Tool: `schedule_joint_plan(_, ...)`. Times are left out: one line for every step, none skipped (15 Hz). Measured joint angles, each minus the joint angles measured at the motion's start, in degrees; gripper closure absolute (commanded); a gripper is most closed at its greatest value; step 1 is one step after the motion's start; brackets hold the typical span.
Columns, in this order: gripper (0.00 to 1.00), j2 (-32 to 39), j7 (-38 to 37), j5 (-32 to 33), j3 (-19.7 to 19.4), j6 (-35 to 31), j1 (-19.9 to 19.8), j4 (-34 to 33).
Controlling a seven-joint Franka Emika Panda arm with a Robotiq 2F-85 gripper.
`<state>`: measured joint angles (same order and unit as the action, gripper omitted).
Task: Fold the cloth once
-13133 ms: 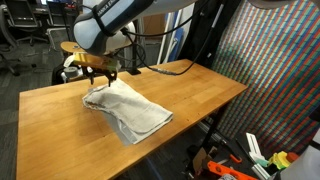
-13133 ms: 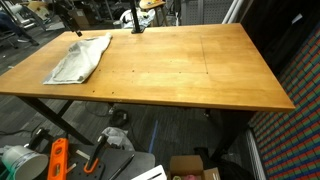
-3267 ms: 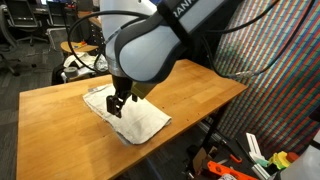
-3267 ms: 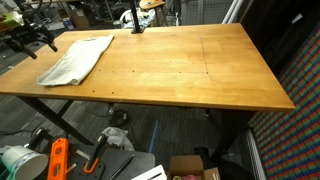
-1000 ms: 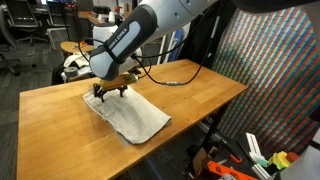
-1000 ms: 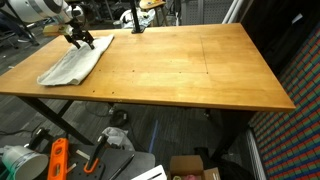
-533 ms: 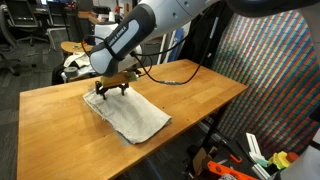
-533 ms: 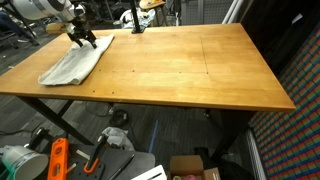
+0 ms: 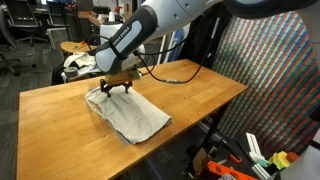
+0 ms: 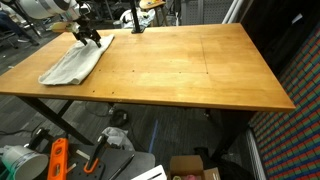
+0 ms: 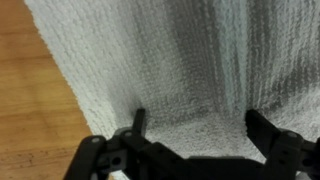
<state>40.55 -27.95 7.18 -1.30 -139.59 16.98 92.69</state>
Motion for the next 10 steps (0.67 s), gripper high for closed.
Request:
schedule_joint_plan(0.00, 0.0, 0.0, 0.0, 0.0, 0.0, 0.0, 0.0)
schedule_joint_plan(0.00, 0.0, 0.0, 0.0, 0.0, 0.0, 0.0, 0.0)
schedule_joint_plan(0.00, 0.0, 0.1, 0.0, 0.0, 0.0, 0.0, 0.0)
schedule_joint_plan(0.00, 0.0, 0.1, 0.0, 0.0, 0.0, 0.0, 0.0)
schedule_joint_plan(0.00, -0.1, 0.1, 0.0, 0.1, 0.0, 0.0, 0.0)
schedule_joint_plan(0.00, -0.1, 0.3, 0.0, 0.1, 0.0, 0.0, 0.0)
schedule_joint_plan(0.00, -0.2, 0.5, 0.0, 0.2, -0.1, 0.0, 0.1)
schedule_joint_plan(0.00, -0.3, 1.0, 0.0, 0.4, -0.2, -0.1, 0.2)
schedule_joint_plan(0.00, -0.7, 1.9, -0.1, 0.7, -0.2, -0.1, 0.5)
schedule_joint_plan(0.00, -1.2, 3.1, -0.2, 1.1, -0.2, -0.2, 1.1)
